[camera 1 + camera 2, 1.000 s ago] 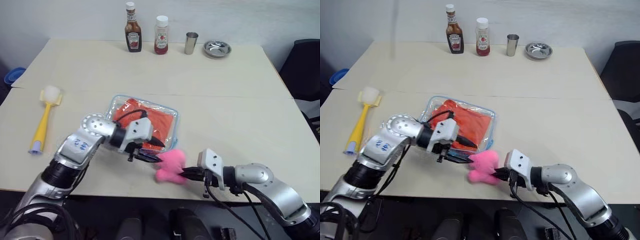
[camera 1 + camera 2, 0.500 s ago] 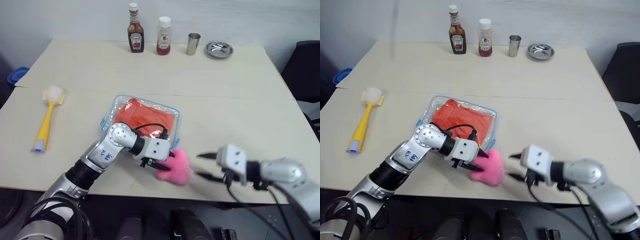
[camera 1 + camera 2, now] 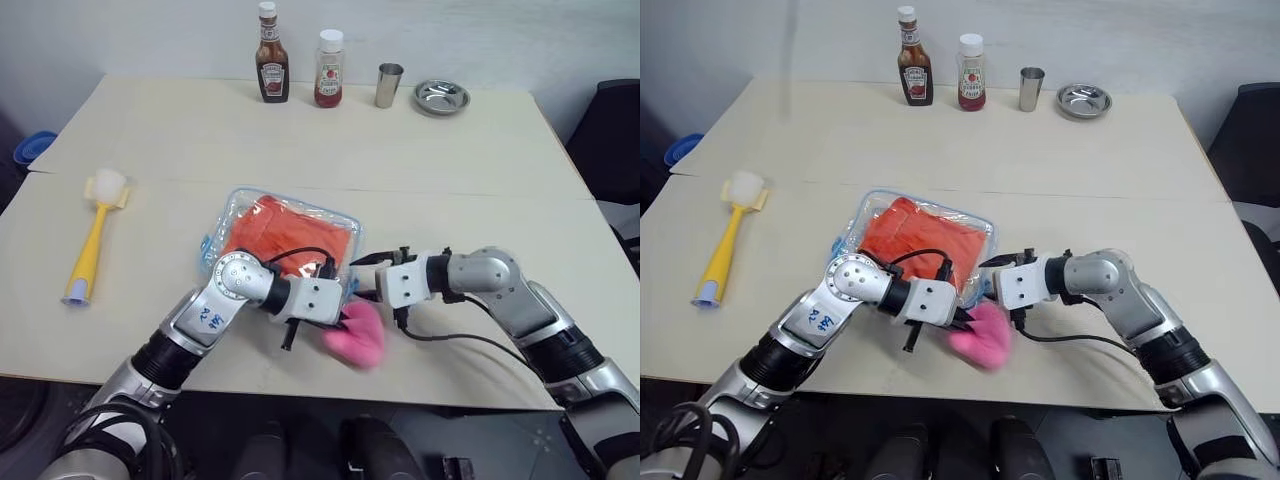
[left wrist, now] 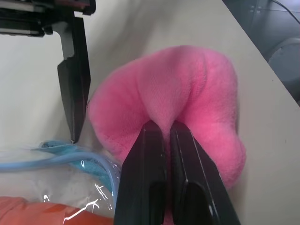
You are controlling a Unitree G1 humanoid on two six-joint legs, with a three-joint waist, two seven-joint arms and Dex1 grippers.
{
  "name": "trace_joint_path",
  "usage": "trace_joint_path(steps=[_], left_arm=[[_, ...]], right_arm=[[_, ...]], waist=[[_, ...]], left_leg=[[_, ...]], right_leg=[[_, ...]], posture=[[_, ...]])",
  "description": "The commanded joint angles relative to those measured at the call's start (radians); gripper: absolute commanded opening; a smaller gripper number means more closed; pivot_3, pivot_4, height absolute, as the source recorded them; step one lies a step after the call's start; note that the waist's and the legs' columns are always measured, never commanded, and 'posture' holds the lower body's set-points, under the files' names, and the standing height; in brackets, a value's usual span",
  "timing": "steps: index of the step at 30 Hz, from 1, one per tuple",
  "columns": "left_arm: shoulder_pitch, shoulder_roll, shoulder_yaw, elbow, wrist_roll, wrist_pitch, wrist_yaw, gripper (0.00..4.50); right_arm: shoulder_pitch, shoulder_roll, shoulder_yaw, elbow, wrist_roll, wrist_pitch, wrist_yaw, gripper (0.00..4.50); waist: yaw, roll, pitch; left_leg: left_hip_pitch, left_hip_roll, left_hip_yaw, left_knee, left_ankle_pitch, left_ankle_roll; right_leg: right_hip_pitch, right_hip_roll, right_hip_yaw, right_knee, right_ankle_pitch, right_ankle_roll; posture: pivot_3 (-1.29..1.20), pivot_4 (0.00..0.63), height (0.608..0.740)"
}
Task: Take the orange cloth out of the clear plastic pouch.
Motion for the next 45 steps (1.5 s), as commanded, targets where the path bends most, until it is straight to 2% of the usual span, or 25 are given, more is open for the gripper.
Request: trace_joint_path(steps=[1,8,11,17,18,23,31,36,39,42,45], left_arm=[[0.024,0.010,0.013,-0.059,-0.005,0.023,0.010,0.01],[0.049,0.006,0.015,-0.097,-0.002,0.055,0.038,0.01],[0.050,0.005,0.015,-0.098,-0.002,0.060,0.043,0.00],[0.052,-0.002,0.022,-0.090,-0.007,0.069,0.057,0.00],[0.057,0.001,0.030,-0.092,-0.010,0.074,0.062,0.00],[0.110,0.031,0.129,-0.155,-0.077,0.156,0.090,0.00],[0.302,0.123,0.474,-0.382,-0.366,0.515,0.162,0.00],[0.410,0.164,0.625,-0.467,-0.471,0.617,0.226,0.00],[0.482,0.190,0.721,-0.466,-0.496,0.626,0.255,0.00],[0.535,0.227,0.880,-0.380,-0.530,0.646,0.269,0.00],[0.568,0.262,0.949,-0.323,-0.538,0.626,0.268,0.00]], right_arm=[[-0.035,0.028,0.013,0.050,-0.012,-0.099,0.023,2.65],[-0.081,0.090,0.021,0.125,-0.021,-0.159,0.037,2.65],[-0.105,0.115,0.013,0.149,-0.012,-0.151,0.049,2.09],[-0.132,0.113,0.008,0.218,-0.027,-0.198,0.070,0.11],[-0.136,0.108,0.004,0.228,-0.026,-0.205,0.073,0.02],[-0.156,0.078,-0.013,0.278,-0.041,-0.233,0.072,0.02],[-0.165,0.000,-0.042,0.354,-0.051,-0.278,0.054,0.02],[-0.164,-0.035,-0.055,0.384,-0.048,-0.312,0.046,0.02],[-0.157,-0.060,-0.064,0.389,-0.039,-0.342,0.043,0.02],[-0.133,-0.103,-0.069,0.386,-0.023,-0.406,0.051,0.02],[-0.113,-0.121,-0.079,0.382,0.003,-0.429,0.051,0.02]], waist=[[-0.001,0.000,0.000],[-0.004,0.000,0.000],[-0.004,0.000,0.000],[-0.003,0.000,0.000],[-0.003,0.000,0.000],[-0.006,0.000,0.000],[-0.025,0.000,0.000],[-0.026,0.000,0.000],[-0.027,0.000,0.000],[-0.027,0.000,0.000],[-0.027,0.000,0.000]], left_leg=[[0.000,0.000,0.000,0.000,0.000,0.000],[0.001,0.000,0.000,0.000,0.000,0.000],[0.001,0.000,0.000,0.000,0.000,-0.001],[0.001,0.000,0.000,0.000,0.000,-0.001],[0.001,0.000,0.000,0.000,0.000,-0.001],[0.001,0.001,0.000,0.000,0.000,-0.001],[0.000,0.001,0.000,0.000,0.000,-0.001],[0.000,0.001,0.000,0.000,0.000,-0.001],[0.000,0.001,0.000,0.000,0.000,-0.001],[0.000,0.001,0.000,-0.001,0.000,-0.001],[0.000,0.001,0.000,-0.001,0.000,-0.001]], right_leg=[[0.000,0.000,0.000,0.000,0.000,0.000],[0.000,0.001,0.000,0.002,0.000,0.000],[0.000,0.001,0.000,0.002,0.000,0.000],[0.000,0.000,0.000,0.003,0.000,0.000],[0.000,0.000,0.000,0.002,0.000,0.000],[-0.001,0.001,0.000,0.003,0.000,0.000],[-0.002,0.001,0.000,0.004,0.000,0.000],[-0.002,0.001,0.000,0.004,0.000,0.000],[-0.002,0.001,0.000,0.004,0.000,0.000],[-0.002,0.001,0.000,0.004,0.000,0.000],[-0.002,0.000,0.000,0.003,0.000,0.000]], posture=[[0.00,0.150,0.740],[0.00,0.150,0.740],[0.00,0.150,0.740],[0.00,0.150,0.740],[0.00,0.150,0.740],[0.00,0.150,0.740],[0.00,0.150,0.740],[0.00,0.150,0.740],[0.00,0.150,0.740],[0.00,0.150,0.740],[0.00,0.150,0.740]])
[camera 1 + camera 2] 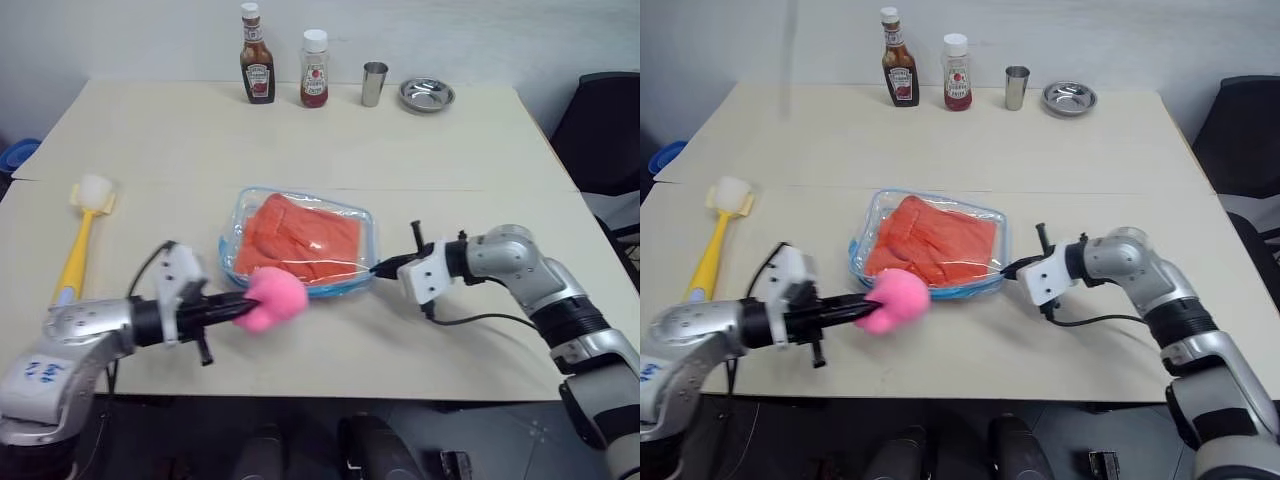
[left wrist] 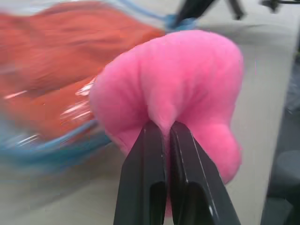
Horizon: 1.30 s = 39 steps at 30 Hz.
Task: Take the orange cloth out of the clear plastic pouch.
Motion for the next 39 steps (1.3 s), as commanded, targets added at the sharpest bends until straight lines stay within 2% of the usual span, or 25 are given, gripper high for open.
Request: trace_joint_path(steps=[1,5,10,20,26,27,30,35,38,39], left_arm=[[0.038,0.046,0.114,0.064,0.000,-0.030,0.007,0.00],[0.039,0.089,0.177,0.177,0.006,-0.078,0.009,0.00],[0.066,0.120,0.184,0.264,0.030,-0.152,0.017,0.00],[0.103,0.085,0.237,0.231,-0.053,-0.097,0.090,0.00],[0.080,0.074,0.191,0.264,-0.061,-0.109,0.109,0.00],[0.075,0.071,0.177,0.272,-0.058,-0.112,0.110,0.25],[0.071,0.063,0.138,0.273,-0.051,-0.130,0.105,1.07],[0.095,0.068,0.133,0.232,-0.066,-0.137,0.086,2.69],[0.129,0.107,0.172,0.183,-0.104,-0.105,0.045,3.60],[0.139,0.128,0.191,0.163,-0.124,-0.094,0.021,3.61]], right_arm=[[0.024,-0.047,-0.061,0.013,0.032,-0.021,0.001,0.02],[0.042,-0.074,-0.071,0.009,0.064,-0.086,0.012,0.02],[0.050,-0.081,-0.077,0.042,0.064,-0.137,-0.015,0.02],[0.092,-0.095,-0.093,0.034,0.080,-0.111,-0.043,0.02],[0.086,-0.081,-0.087,0.023,0.103,-0.082,-0.026,0.02],[0.086,-0.077,-0.087,0.018,0.108,-0.070,-0.024,0.01],[0.099,-0.067,-0.086,-0.026,0.152,0.001,0.009,0.69],[0.141,-0.065,-0.120,-0.111,0.180,0.066,0.013,2.41],[0.209,-0.093,-0.157,-0.258,0.285,0.238,0.052,3.48],[0.240,-0.112,-0.172,-0.322,0.337,0.319,0.077,3.83]], waist=[[0.000,0.000,0.000],[0.000,0.000,0.000],[-0.001,0.000,0.000],[-0.001,0.000,0.000],[-0.001,0.000,0.000],[-0.001,0.000,0.000],[-0.001,0.000,0.000],[-0.001,0.000,0.000],[0.000,0.000,0.000],[0.001,0.000,0.000]], left_leg=[[0.000,0.000,0.000,0.000,0.000,0.000],[0.000,0.000,0.000,-0.001,0.000,0.000],[0.000,0.000,0.000,-0.001,0.000,0.000],[0.000,0.000,0.000,-0.002,-0.001,0.001],[0.000,0.000,0.000,-0.002,-0.001,0.001],[0.000,0.000,0.000,-0.002,-0.001,0.001],[0.000,0.000,0.000,-0.002,-0.001,0.001],[0.000,0.000,0.000,-0.002,-0.001,0.001],[0.000,0.000,0.000,-0.002,-0.001,0.001],[0.000,0.000,0.000,-0.002,-0.001,0.001]], right_leg=[[0.000,0.000,0.000,0.000,0.000,0.000],[0.000,0.000,0.000,-0.001,0.000,0.000],[0.000,0.000,0.000,-0.001,0.000,0.000],[0.000,0.000,0.000,-0.002,0.000,0.000],[0.000,0.000,0.000,-0.001,0.000,0.000],[0.000,0.000,0.000,-0.001,0.000,0.000],[0.000,0.000,0.000,-0.001,0.000,0.000],[0.000,0.000,0.000,-0.001,0.000,0.000],[0.000,0.000,0.000,-0.001,0.000,0.000],[0.000,0.000,0.000,-0.001,0.000,0.000]], posture=[[0.00,0.150,0.740],[0.00,0.150,0.740],[0.00,0.150,0.740],[0.00,0.150,0.740],[0.00,0.150,0.740],[0.00,0.150,0.740],[0.00,0.150,0.740],[0.00,0.150,0.740],[0.00,0.150,0.740],[0.00,0.150,0.740]])
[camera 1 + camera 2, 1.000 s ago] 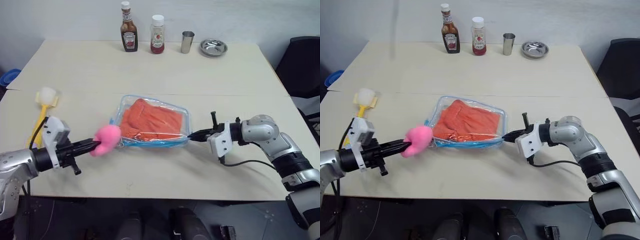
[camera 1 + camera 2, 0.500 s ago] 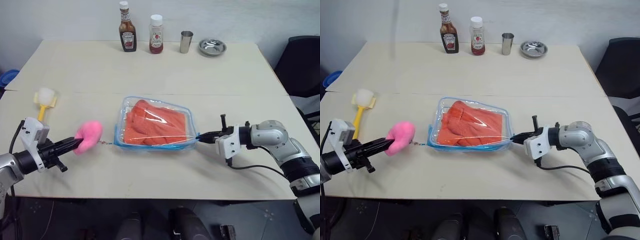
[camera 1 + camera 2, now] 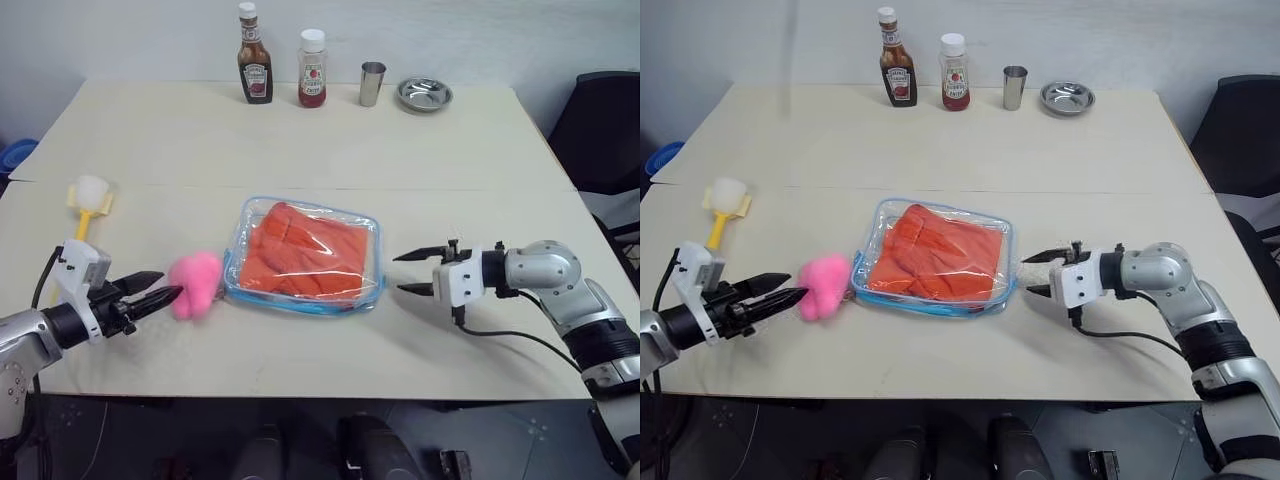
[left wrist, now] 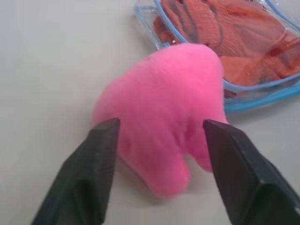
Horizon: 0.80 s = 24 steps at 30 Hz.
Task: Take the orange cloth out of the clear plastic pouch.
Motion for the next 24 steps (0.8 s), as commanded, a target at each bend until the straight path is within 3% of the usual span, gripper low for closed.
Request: trace_joint_path(steps=[1,5,7,9,12,15,18,24], left_arm=[[0.027,0.074,0.092,-0.087,-0.068,0.032,-0.074,3.61],[-0.011,0.213,0.139,-0.134,-0.167,0.090,-0.206,3.61],[-0.106,0.276,0.087,-0.150,-0.190,0.082,-0.221,3.61],[-0.225,0.300,-0.041,-0.170,-0.129,0.022,-0.191,3.61],[-0.313,0.326,-0.325,-0.189,0.137,-0.216,-0.222,3.61],[-0.388,0.285,-0.543,-0.085,0.381,-0.461,-0.231,3.61],[-0.487,0.208,-0.683,0.051,0.533,-0.638,-0.240,3.61],[-0.631,0.068,-0.772,0.271,0.682,-0.851,-0.210,3.61]], right_arm=[[0.068,-0.070,-0.073,-0.206,0.174,0.236,0.067,3.83],[0.183,-0.160,-0.147,-0.461,0.380,0.568,0.105,3.83],[0.234,-0.195,-0.187,-0.579,0.489,0.727,0.099,3.83],[0.271,-0.210,-0.223,-0.673,0.576,0.849,0.080,3.83],[0.302,-0.190,-0.260,-0.763,0.629,0.954,0.023,3.83],[0.325,-0.169,-0.277,-0.810,0.636,1.005,-0.016,3.83],[0.346,-0.151,-0.279,-0.839,0.617,1.024,-0.041,3.83],[0.374,-0.116,-0.284,-0.879,0.586,1.048,-0.086,3.83]], waist=[[0.001,0.000,0.000],[0.005,0.000,0.000],[0.008,0.001,0.001],[0.010,0.001,0.001],[0.005,0.003,0.000],[-0.003,0.003,0.001],[0.003,0.003,0.001],[0.007,0.003,0.001]], left_leg=[[0.000,0.000,0.000,0.000,0.000,0.000],[0.000,0.000,-0.002,0.000,-0.001,0.002],[0.001,0.000,-0.003,0.000,-0.002,0.003],[0.002,0.000,-0.003,0.000,-0.002,0.003],[0.003,-0.001,-0.003,-0.001,-0.002,0.003],[0.002,-0.001,-0.001,-0.003,-0.002,0.003],[0.000,0.000,-0.001,-0.004,-0.001,0.003],[-0.002,-0.001,0.000,0.000,-0.002,0.004]], right_leg=[[0.000,0.000,0.000,0.000,0.000,0.000],[0.002,-0.001,-0.001,-0.001,0.000,0.000],[0.004,-0.001,-0.003,-0.003,0.000,0.000],[0.005,-0.001,-0.003,-0.004,0.000,0.000],[0.006,-0.001,-0.002,-0.005,0.000,0.000],[0.004,0.000,-0.001,-0.006,0.000,0.000],[0.001,0.002,0.000,-0.004,0.000,0.000],[0.000,0.001,0.000,-0.002,0.000,0.000]], posture=[[0.00,0.150,0.740],[0.00,0.150,0.740],[0.00,0.150,0.740],[0.00,0.150,0.740],[0.00,0.150,0.740],[0.00,0.150,0.740],[0.00,0.150,0.740],[0.00,0.150,0.740]])
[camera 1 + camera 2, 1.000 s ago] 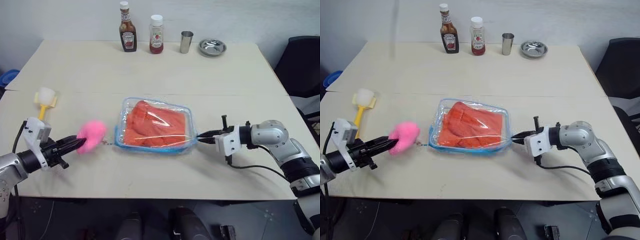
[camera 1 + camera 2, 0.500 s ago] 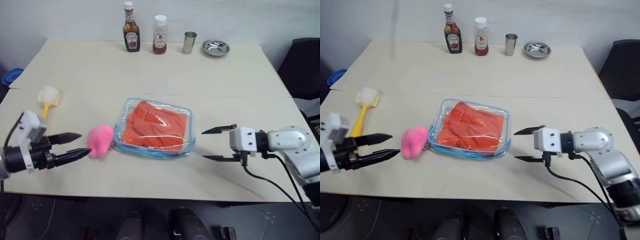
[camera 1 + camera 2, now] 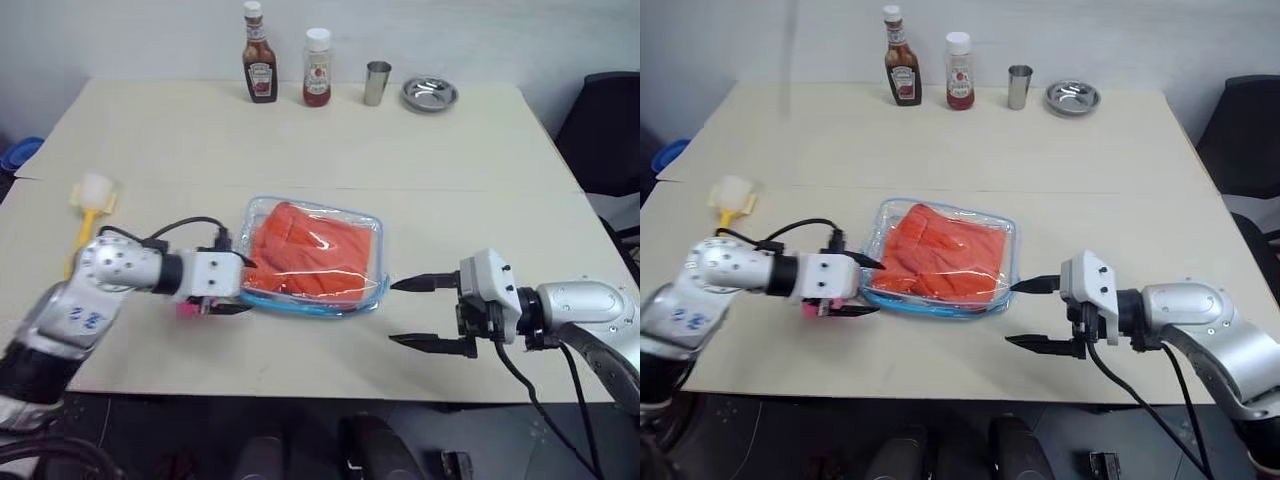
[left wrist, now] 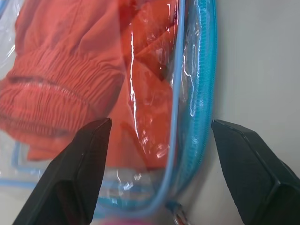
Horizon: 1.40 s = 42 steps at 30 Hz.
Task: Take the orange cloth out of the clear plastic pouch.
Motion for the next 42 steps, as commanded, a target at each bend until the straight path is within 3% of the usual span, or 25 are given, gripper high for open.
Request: trace_joint_path(steps=[1,3,9,13,20,27,30,34,36,42], left_arm=[[-0.044,-0.034,0.000,0.072,0.052,-0.106,0.014,3.43],[-0.044,-0.046,0.010,0.089,0.051,-0.126,0.004,3.00],[-0.026,-0.055,0.037,0.083,0.026,-0.130,-0.019,1.13],[-0.017,-0.071,0.058,0.047,-0.028,-0.055,-0.040,0.05],[0.015,-0.100,0.145,-0.111,-0.255,0.259,-0.087,0.05],[0.004,-0.192,0.215,-0.194,-0.408,0.593,0.044,0.05],[0.026,-0.220,0.175,-0.211,-0.380,0.601,0.074,0.00],[0.036,-0.196,0.122,-0.218,-0.303,0.521,0.062,0.00],[0.039,-0.175,0.097,-0.206,-0.258,0.462,0.046,0.00],[0.046,-0.155,0.080,-0.193,-0.187,0.350,0.042,1.54]], right_arm=[[0.014,0.019,-0.031,-0.053,-0.008,0.009,-0.027,3.86],[0.021,0.025,-0.033,-0.062,-0.015,0.013,-0.035,3.87],[0.031,0.033,-0.035,-0.066,-0.036,0.011,-0.037,3.87],[0.024,0.038,-0.026,-0.055,-0.054,0.004,-0.025,3.87],[0.004,0.055,0.003,-0.029,-0.108,-0.017,-0.008,3.87],[-0.023,0.110,0.081,0.000,-0.212,-0.024,-0.047,3.87],[-0.035,0.150,0.122,-0.001,-0.248,-0.009,-0.076,3.26],[-0.034,0.163,0.128,-0.010,-0.263,0.002,-0.081,1.93],[-0.027,0.155,0.123,-0.012,-0.267,-0.003,-0.071,1.93],[-0.004,0.136,0.101,-0.028,-0.266,-0.014,-0.046,1.90]], waist=[[0.000,0.000,0.000],[-0.004,0.000,0.000],[-0.002,0.000,0.000],[-0.002,0.000,0.000],[-0.002,0.000,0.000],[-0.002,0.000,0.000],[-0.003,0.000,0.000],[-0.002,0.000,0.000],[-0.003,0.000,0.000],[-0.002,0.000,0.000]], left_leg=[[0.000,0.000,0.000,0.000,0.000,0.000],[0.000,0.000,0.000,0.000,0.000,0.000],[0.001,0.000,0.000,0.001,0.000,0.000],[0.001,0.000,0.000,0.001,0.000,0.000],[0.000,0.000,0.000,0.001,0.000,-0.001],[0.001,0.000,0.000,0.002,0.001,-0.002],[0.001,0.000,0.000,0.002,0.002,-0.004],[0.001,0.000,0.000,0.002,0.003,-0.005],[0.001,0.000,0.000,0.002,0.003,-0.005],[0.001,0.000,0.000,0.002,0.003,-0.005]], right_leg=[[0.000,0.000,0.000,0.000,0.000,0.000],[0.000,0.000,0.000,0.000,0.000,0.000],[0.000,0.000,0.000,0.002,0.000,0.000],[0.000,0.000,0.000,0.002,0.000,0.000],[0.000,0.000,0.000,0.002,0.000,0.000],[0.000,0.000,0.000,0.004,0.000,0.000],[0.000,0.000,0.000,0.004,0.000,0.000],[0.000,0.000,0.000,0.004,0.000,0.000],[0.000,0.000,0.000,0.003,0.000,0.000],[0.000,0.000,0.000,0.003,0.000,0.000]], posture=[[0.00,0.150,0.740],[0.00,0.150,0.740],[0.00,0.150,0.740],[0.00,0.150,0.740],[0.00,0.150,0.740],[0.00,0.150,0.740],[0.00,0.150,0.740],[0.00,0.150,0.740],[0.00,0.150,0.740],[0.00,0.150,0.740]])
